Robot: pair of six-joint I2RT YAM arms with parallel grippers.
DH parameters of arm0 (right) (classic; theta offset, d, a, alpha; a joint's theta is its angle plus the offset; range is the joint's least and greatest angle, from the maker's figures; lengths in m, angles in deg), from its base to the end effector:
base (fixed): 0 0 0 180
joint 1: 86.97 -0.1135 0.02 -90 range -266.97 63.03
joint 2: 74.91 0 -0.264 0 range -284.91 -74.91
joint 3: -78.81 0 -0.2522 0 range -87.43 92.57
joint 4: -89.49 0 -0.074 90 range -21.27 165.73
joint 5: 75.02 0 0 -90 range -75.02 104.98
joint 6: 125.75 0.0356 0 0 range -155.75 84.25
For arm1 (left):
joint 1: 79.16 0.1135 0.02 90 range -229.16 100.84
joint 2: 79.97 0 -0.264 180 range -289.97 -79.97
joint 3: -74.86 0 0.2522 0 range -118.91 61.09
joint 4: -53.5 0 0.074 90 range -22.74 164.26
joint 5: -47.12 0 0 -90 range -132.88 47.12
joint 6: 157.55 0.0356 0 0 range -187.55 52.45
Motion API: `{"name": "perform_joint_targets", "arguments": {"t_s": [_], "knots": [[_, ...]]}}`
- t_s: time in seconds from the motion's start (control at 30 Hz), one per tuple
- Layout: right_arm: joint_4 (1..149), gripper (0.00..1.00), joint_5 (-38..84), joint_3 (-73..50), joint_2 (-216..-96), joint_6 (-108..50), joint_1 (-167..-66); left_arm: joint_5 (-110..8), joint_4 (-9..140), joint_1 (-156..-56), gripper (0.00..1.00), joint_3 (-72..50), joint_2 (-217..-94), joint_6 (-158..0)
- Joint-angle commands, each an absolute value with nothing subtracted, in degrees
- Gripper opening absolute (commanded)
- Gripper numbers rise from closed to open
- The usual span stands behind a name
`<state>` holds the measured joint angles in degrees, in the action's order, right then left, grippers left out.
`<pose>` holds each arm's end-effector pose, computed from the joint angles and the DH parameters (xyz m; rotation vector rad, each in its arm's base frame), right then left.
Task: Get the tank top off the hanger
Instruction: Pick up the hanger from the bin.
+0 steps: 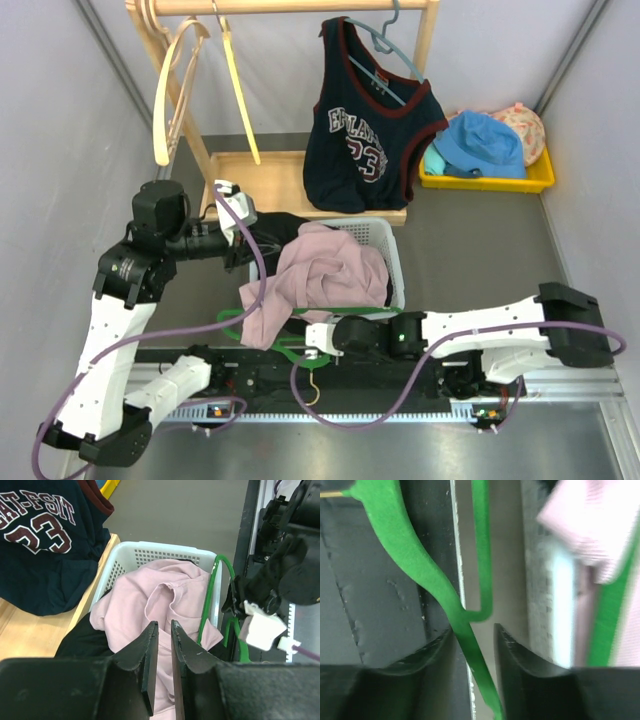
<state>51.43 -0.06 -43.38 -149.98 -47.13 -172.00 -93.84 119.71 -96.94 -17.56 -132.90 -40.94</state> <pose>0.0313 0.2527 0.2046 -1.7936 1.7415 0.2035 0.1264 -0.0696 0.4412 1.2073 1.5146 -0.7948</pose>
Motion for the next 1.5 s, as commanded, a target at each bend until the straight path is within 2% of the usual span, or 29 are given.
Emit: {"name": "perform_joint_targets", "arguments": {"t_s": [0.0,0.1,0.13,0.2,0.47,0.7,0.83,1.1,1.33,1.47], "knots": [[53.2,0.28,1.8,-39.5,-154.1,-47.1,-171.1,-95.4,116.8,-97.1,0.22,-19.7,-132.3,-41.7],[51.9,0.15,2.4,-38.3,-154.8,-46.7,-170.8,-95.3,116.8,-97.1,0.22,-19.8,-132.0,-41.7],[51.1,0.06,2.5,-37.8,-154.4,-46.6,-170.6,-95.3,116.8,-97.1,0.22,-19.9,-132.0,-41.7],[50.1,0.0,1.1,-36.1,-153.0,-46.6,-170.1,-95.3,116.8,-97.1,0.22,-20.2,-132.0,-41.7],[38.9,0.0,0.2,-24.1,-140.1,-48.5,-168.0,-95.2,116.8,-97.1,0.22,-22.2,-132.0,-41.7],[33.6,0.0,5.7,-14.1,-135.9,-48.2,-164.8,-95.7,116.8,-97.1,0.32,-22.9,-131.6,-42.2],[34.9,0.0,9.1,-15.2,-134.9,-48.1,-162.0,-95.2,117.2,-97.1,0.34,-23.1,-131.4,-41.9],[32.1,0.0,25.7,-12.4,-132.9,-45.4,-152.2,-95.0,118.7,-97.1,0.34,-24.9,-132.4,-39.4],[25.3,0.02,51.9,-4.5,-133.5,-41.7,-137.2,-93.9,125.1,-97.1,0.35,-30.0,-133.8,-31.7],[25.5,0.0,56.7,-2.9,-135.2,-40.6,-135.1,-93.2,128.6,-97.1,0.4,-30.1,-132.9,-24.7]]}}
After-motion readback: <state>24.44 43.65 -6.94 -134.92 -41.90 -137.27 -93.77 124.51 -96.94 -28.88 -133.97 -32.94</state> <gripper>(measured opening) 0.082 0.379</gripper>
